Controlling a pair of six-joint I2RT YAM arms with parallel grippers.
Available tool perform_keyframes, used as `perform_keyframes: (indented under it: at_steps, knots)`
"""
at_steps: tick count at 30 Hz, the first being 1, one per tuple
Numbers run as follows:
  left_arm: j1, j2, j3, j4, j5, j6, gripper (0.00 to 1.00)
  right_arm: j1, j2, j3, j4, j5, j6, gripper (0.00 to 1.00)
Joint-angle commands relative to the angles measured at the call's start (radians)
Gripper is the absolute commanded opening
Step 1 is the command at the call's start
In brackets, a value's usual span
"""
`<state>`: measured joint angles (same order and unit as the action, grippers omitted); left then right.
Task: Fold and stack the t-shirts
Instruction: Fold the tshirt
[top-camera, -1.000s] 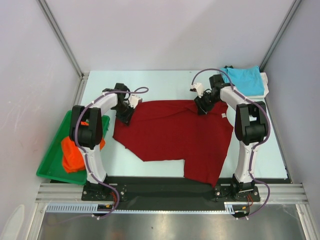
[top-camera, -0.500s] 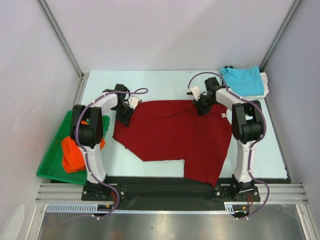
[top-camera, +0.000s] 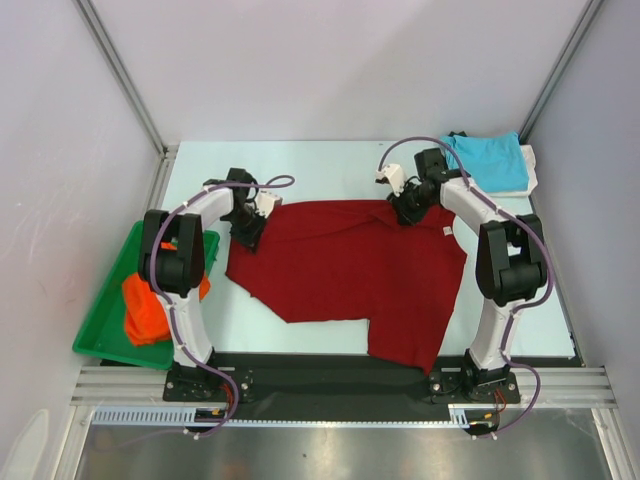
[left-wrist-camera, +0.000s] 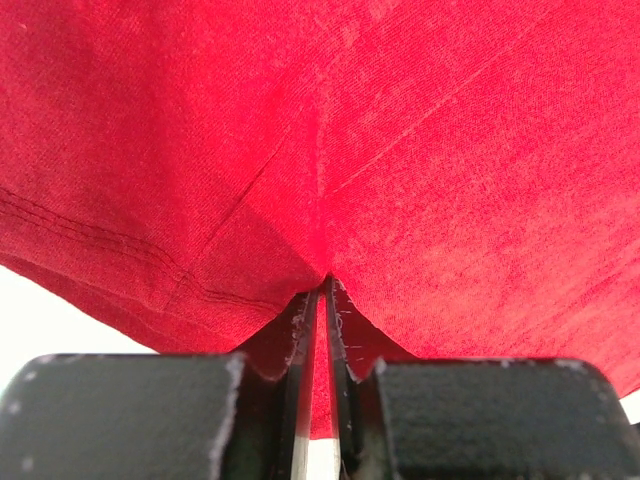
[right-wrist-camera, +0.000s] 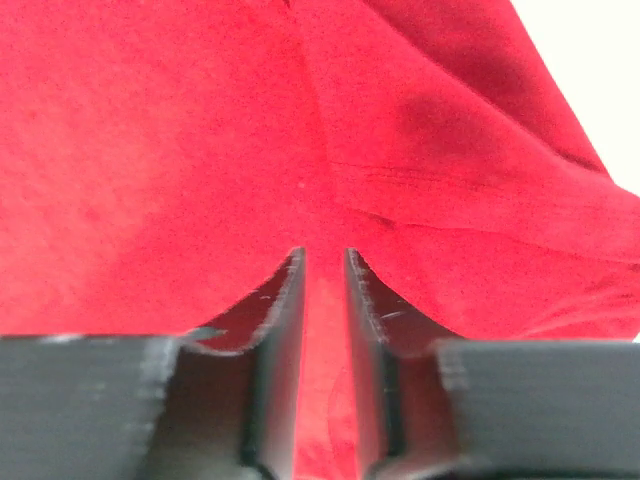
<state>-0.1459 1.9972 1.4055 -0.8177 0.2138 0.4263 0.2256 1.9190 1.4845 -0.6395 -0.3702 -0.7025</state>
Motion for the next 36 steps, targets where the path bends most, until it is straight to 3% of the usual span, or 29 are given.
perform_keyframes:
  at_steps: [1,8,28,33,36]
  knots:
    - [0.012,-0.02,-0.017,0.046,-0.02,0.008,0.13,0.023,0.023,-0.01,0.009,0.019,-0.003,0.3]
    - [0.035,-0.008,-0.031,0.054,-0.044,-0.006,0.13,0.035,0.09,0.013,0.058,0.057,0.0,0.38]
    - [0.051,0.02,-0.043,0.054,-0.053,-0.018,0.13,0.02,0.158,0.057,0.116,0.086,0.011,0.39]
    - [0.049,0.026,-0.036,0.052,-0.057,-0.017,0.13,0.018,0.182,0.082,0.097,0.091,0.009,0.36]
    - [0.049,0.026,-0.037,0.051,-0.059,-0.015,0.13,0.014,0.18,0.08,0.089,0.091,0.011,0.25]
